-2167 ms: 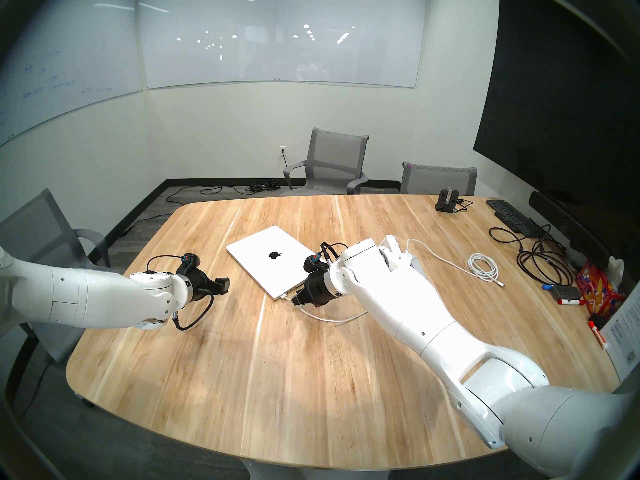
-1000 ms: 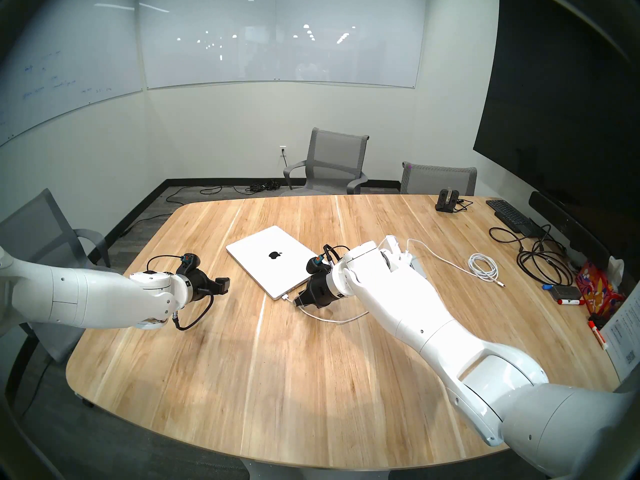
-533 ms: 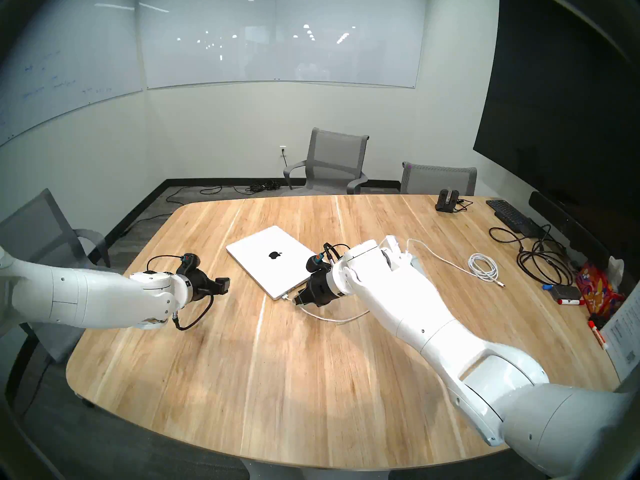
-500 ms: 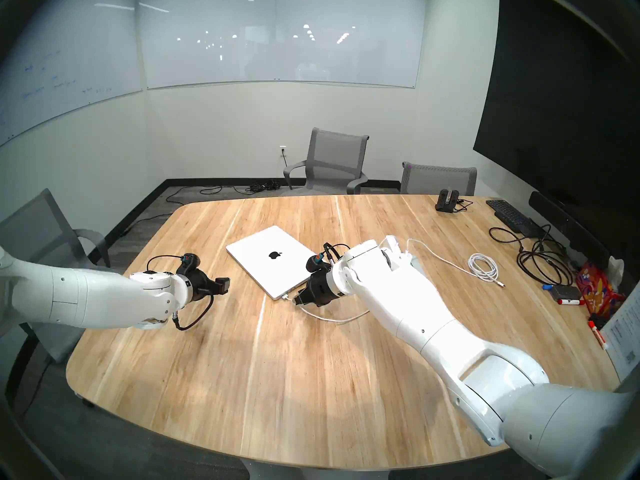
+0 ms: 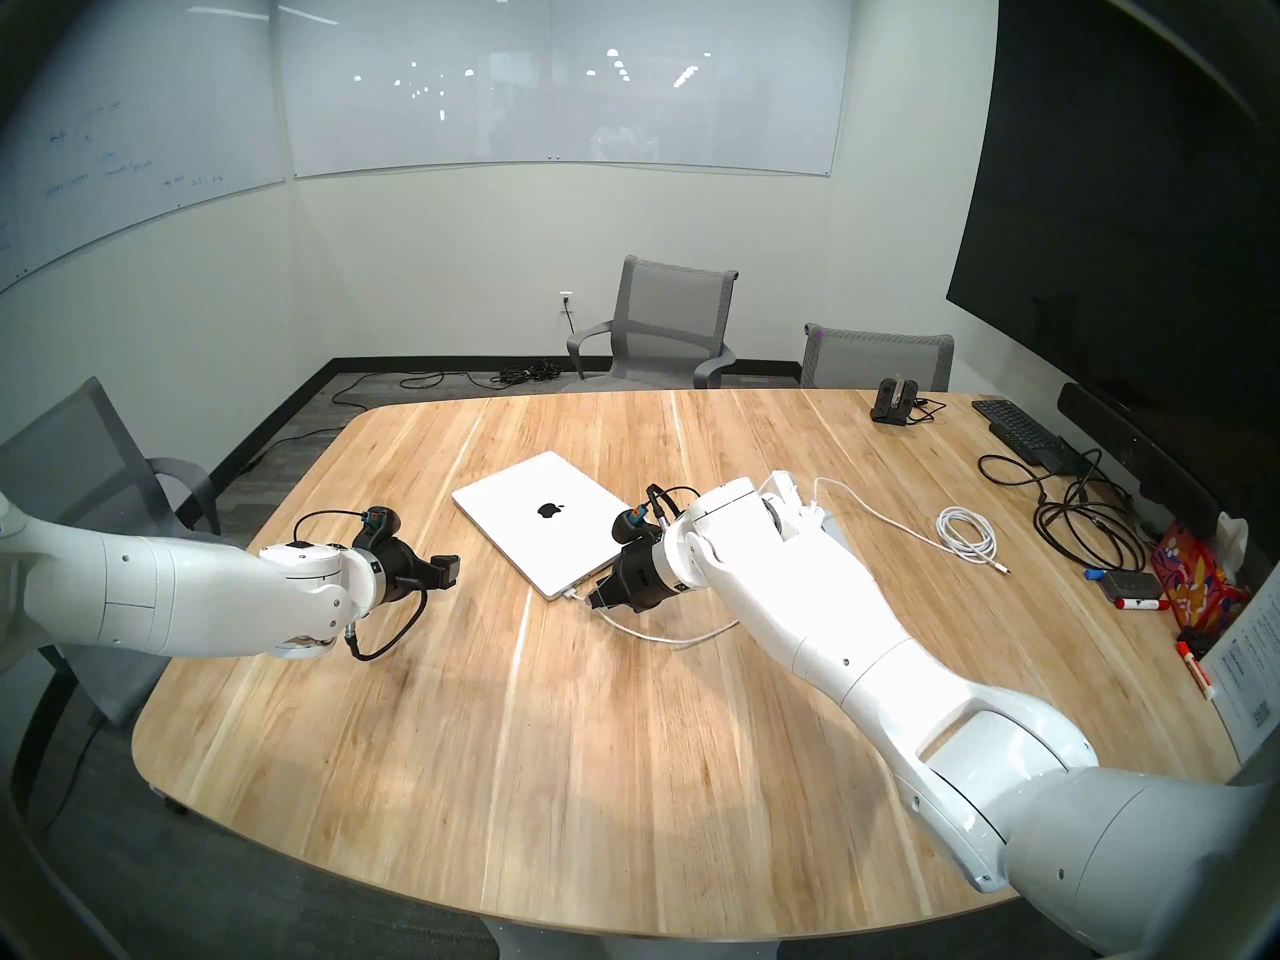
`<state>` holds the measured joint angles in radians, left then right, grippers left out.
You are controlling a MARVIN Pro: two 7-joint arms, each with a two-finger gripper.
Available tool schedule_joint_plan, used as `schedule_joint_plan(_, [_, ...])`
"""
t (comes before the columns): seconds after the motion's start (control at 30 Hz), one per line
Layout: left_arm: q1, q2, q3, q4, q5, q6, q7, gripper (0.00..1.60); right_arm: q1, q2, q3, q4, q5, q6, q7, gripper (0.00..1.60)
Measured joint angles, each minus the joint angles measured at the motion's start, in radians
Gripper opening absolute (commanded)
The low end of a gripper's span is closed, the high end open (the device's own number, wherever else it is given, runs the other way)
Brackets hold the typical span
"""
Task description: Plug the charging cable into the port of a MacBook
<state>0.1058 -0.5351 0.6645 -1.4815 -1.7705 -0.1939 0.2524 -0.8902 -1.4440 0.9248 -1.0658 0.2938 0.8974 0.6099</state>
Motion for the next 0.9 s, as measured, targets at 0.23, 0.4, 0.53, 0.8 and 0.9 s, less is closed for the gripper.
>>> schedule_joint_plan(0.23, [0.000, 0.000, 0.000, 0.000, 0.000, 0.000, 0.000, 1.60, 0.000, 0.000, 0.000, -0.008, 0.000, 0.007, -0.004, 0.00])
schedule_joint_plan(0.4, [0.000, 0.000, 0.000, 0.000, 0.000, 0.000, 0.000, 1.60, -0.001, 0.001, 0.000, -0.013, 0.000, 0.011, -0.005, 0.00])
schedule_joint_plan(0.53, [0.000, 0.000, 0.000, 0.000, 0.000, 0.000, 0.000, 1.60, -0.002, 0.001, 0.000, -0.018, 0.000, 0.013, -0.005, 0.00])
schedule_joint_plan(0.8, [0.000, 0.000, 0.000, 0.000, 0.000, 0.000, 0.000, 1.60, -0.005, 0.002, 0.000, -0.027, 0.000, 0.015, -0.007, 0.00])
schedule_joint_plan(0.9, [0.000, 0.000, 0.000, 0.000, 0.000, 0.000, 0.000, 1.60, -0.008, 0.003, 0.000, -0.034, -0.001, 0.016, -0.008, 0.00])
